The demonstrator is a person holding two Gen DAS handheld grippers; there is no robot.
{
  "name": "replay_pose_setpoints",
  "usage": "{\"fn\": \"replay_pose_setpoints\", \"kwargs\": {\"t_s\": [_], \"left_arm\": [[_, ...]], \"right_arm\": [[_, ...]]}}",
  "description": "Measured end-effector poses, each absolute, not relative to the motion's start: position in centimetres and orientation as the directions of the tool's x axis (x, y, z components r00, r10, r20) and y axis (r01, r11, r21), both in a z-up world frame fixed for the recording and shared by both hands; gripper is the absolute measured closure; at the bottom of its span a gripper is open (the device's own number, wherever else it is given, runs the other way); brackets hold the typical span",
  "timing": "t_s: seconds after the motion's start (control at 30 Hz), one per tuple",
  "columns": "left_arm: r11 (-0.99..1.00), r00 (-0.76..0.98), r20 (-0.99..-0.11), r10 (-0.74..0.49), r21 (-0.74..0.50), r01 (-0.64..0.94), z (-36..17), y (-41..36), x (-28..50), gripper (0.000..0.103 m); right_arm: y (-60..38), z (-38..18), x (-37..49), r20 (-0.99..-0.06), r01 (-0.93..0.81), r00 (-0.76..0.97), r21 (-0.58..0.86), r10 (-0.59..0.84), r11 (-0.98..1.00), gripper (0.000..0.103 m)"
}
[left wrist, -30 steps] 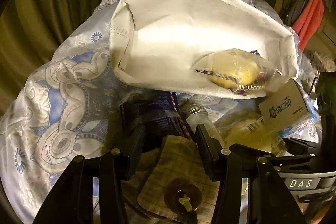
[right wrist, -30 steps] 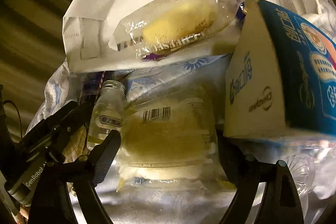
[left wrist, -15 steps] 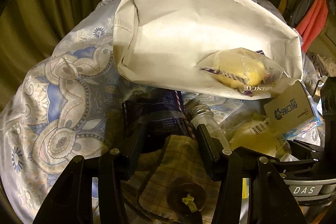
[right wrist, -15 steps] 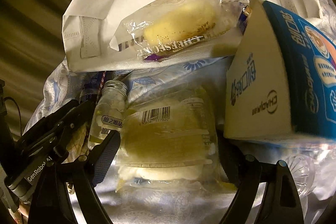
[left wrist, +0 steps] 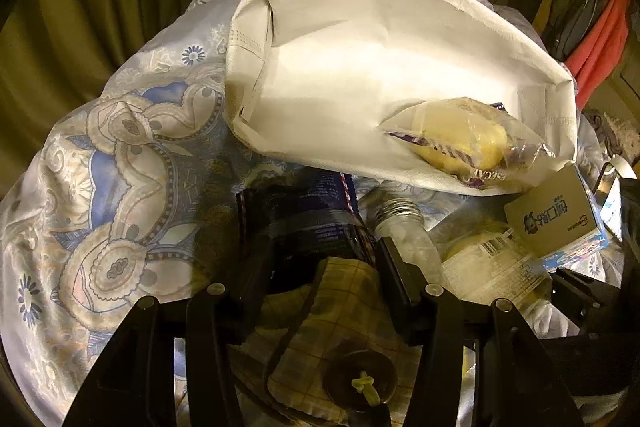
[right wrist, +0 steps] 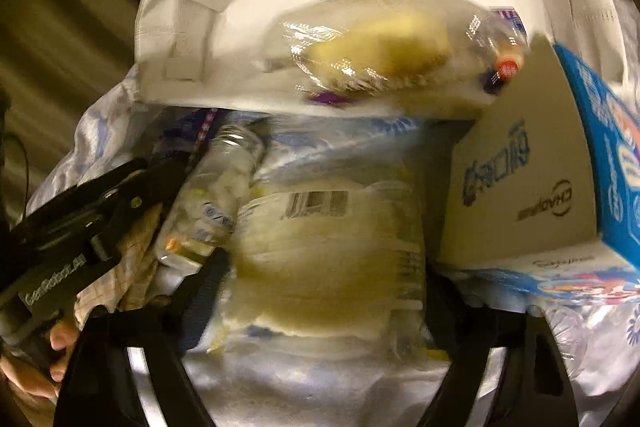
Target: Organize objects
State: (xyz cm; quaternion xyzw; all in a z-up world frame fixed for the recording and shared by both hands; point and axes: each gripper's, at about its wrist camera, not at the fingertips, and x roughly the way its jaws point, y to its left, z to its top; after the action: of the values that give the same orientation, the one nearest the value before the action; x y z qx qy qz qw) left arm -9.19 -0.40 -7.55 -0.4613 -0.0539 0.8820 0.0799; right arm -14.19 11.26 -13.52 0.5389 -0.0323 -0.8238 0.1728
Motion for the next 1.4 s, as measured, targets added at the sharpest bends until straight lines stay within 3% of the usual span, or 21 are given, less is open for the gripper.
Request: {"fn": "replay_pose_setpoints", "kwargs": {"t_s": [0.1,0.27,0.37,0.47,0.53,0.67,0.97,1.23,1.4], "left_arm": [[-0.976,-0.586,-0.782,0.214,-0.191,-0.102,-6.9,-0.7,-8.8,0.051],[-0.958,-0.643,-0.713,0.28,-0.246,-0.145,-5.0,-1.0,-7.8,0.051],[-0.912,-0.639,-0.654,0.404,-0.345,-0.223,-3.7,-1.4,-7.2,0.051],[-0.833,-0.611,-0.574,0.545,-0.452,-0.319,-2.6,-1.3,-6.5,0.05],[-0.816,-0.621,-0.538,0.571,-0.453,-0.358,-1.9,-1.2,-6.0,0.046],[-0.811,-0.639,-0.504,0.581,-0.421,-0.405,-0.8,-0.3,-5.1,0.044],[-0.831,-0.66,-0.505,0.556,-0.37,-0.416,-0.4,0.6,-4.7,0.039],[-0.885,-0.684,-0.564,0.463,-0.258,-0.387,-0.6,2.1,-4.9,0.039],[-0.904,-0.704,-0.567,0.427,-0.272,-0.33,-0.7,1.5,-5.5,0.039]], "right_arm": [[10.9,-12.7,-13.6,-0.861,0.272,-0.401,0.214,-0.313,-0.938,0.035],[12.4,-11.3,-13.7,-0.805,0.278,-0.435,0.305,-0.402,-0.911,0.037],[13.9,-9.9,-13.4,-0.725,0.265,-0.488,0.407,-0.486,-0.874,0.037],[16.7,-8.5,-13.2,-0.589,0.245,-0.551,0.564,-0.592,-0.789,0.037],[18.8,-8.3,-13.3,-0.503,0.208,-0.579,0.669,-0.641,-0.713,0.037],[21.3,-8.9,-14.9,-0.398,0.116,-0.592,0.818,-0.701,-0.563,0.037],[19.1,-12.4,-19.3,-0.277,-0.046,-0.488,0.955,-0.828,-0.292,0.037],[17.6,-12.5,-19.0,-0.223,-0.003,-0.354,0.971,-0.908,-0.238,0.037],[16.8,-12.1,-18.2,-0.185,0.033,-0.304,0.978,-0.935,-0.204,0.037]]}}
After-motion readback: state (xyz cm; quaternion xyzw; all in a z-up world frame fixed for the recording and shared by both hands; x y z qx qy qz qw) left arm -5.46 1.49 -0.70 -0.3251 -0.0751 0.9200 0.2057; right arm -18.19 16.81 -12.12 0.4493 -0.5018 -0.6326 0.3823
